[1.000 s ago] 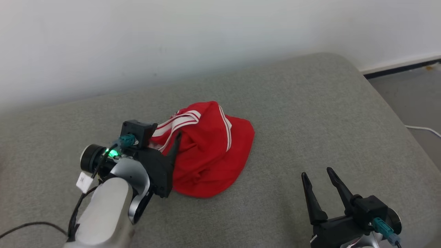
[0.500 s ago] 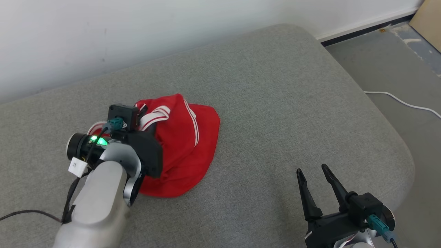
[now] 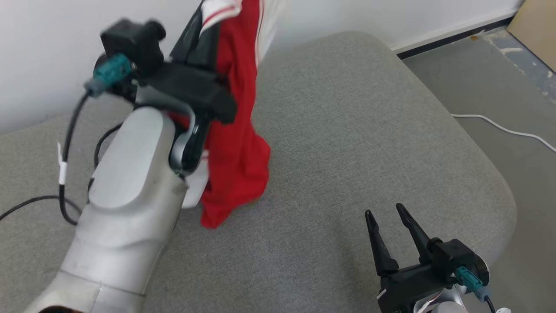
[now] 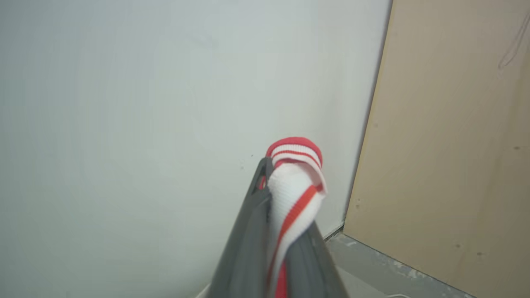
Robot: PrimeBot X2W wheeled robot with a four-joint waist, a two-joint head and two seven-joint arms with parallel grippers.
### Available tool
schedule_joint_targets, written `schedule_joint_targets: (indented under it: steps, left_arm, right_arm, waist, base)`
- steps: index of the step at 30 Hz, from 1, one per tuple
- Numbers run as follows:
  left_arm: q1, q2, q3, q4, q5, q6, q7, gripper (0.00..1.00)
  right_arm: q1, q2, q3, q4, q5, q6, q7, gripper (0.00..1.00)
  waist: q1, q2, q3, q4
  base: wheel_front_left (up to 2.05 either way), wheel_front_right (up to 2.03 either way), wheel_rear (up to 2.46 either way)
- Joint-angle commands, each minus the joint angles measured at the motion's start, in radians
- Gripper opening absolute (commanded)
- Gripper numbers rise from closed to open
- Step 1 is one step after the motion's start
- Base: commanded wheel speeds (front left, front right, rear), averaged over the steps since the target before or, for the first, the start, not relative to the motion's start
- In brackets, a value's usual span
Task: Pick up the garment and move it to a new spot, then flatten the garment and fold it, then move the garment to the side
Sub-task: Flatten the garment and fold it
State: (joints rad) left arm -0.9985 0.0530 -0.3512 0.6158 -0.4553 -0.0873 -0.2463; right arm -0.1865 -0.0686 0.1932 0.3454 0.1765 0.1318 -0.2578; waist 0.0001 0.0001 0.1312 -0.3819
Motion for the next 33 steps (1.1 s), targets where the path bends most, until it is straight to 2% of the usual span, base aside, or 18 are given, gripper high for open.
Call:
schedule_joint_targets:
  steps: [1, 5, 8, 11, 18, 25, 33]
  left_arm:
    - [-0.021, -0.003, -0.023, -0.037, -0.057, -0.006, -0.012, 0.00]
    - [-0.020, 0.000, -0.052, -0.160, -0.232, 0.001, -0.019, 0.00]
    - [0.082, 0.000, -0.039, -0.221, -0.317, 0.028, -0.018, 0.00]
    - [0.213, 0.000, -0.023, -0.233, -0.300, 0.051, -0.018, 0.00]
    - [0.591, 0.003, 0.141, -0.256, -0.313, 0.072, -0.018, 0.00]
    - [0.782, -0.002, 0.258, -0.290, -0.335, 0.088, -0.019, 0.00]
    - [0.895, -0.002, 0.336, -0.298, -0.299, 0.124, -0.019, 0.00]
  right_arm:
    - [-0.007, 0.000, -0.004, 0.002, 0.008, -0.002, -0.005, 1.00]
    - [0.006, -0.002, -0.029, 0.001, 0.005, -0.002, -0.007, 1.00]
    - [0.017, 0.001, -0.043, -0.005, 0.005, -0.002, -0.007, 1.00]
    - [0.025, 0.003, -0.057, -0.011, -0.001, -0.002, -0.007, 1.00]
    - [0.036, -0.003, -0.064, -0.019, -0.012, -0.002, -0.008, 1.00]
    - [0.042, -0.008, -0.056, -0.023, -0.012, -0.002, 0.001, 1.00]
    - [0.044, -0.013, -0.043, -0.025, -0.003, -0.002, 0.009, 1.00]
  waist:
    - [-0.0001, -0.0001, 0.002, 0.000]
    - [-0.0001, -0.0001, 0.008, 0.027]
    - [-0.0001, -0.0001, 0.011, 0.066]
    - [-0.0001, -0.0001, 0.011, 0.122]
    - [-0.0001, -0.0001, -0.009, 0.238]
    - [-0.0001, -0.0001, -0.033, 0.308]
    - [-0.0001, -0.0001, -0.051, 0.324]
  base:
    - [0.00, 0.00, 0.00]
    - [0.00, 0.00, 0.00]
    - [0.00, 0.00, 0.00]
    - [0.00, 0.00, 0.00]
    - [0.00, 0.00, 0.00]
    - [0.00, 0.00, 0.00]
    - [0.00, 0.00, 0.00]
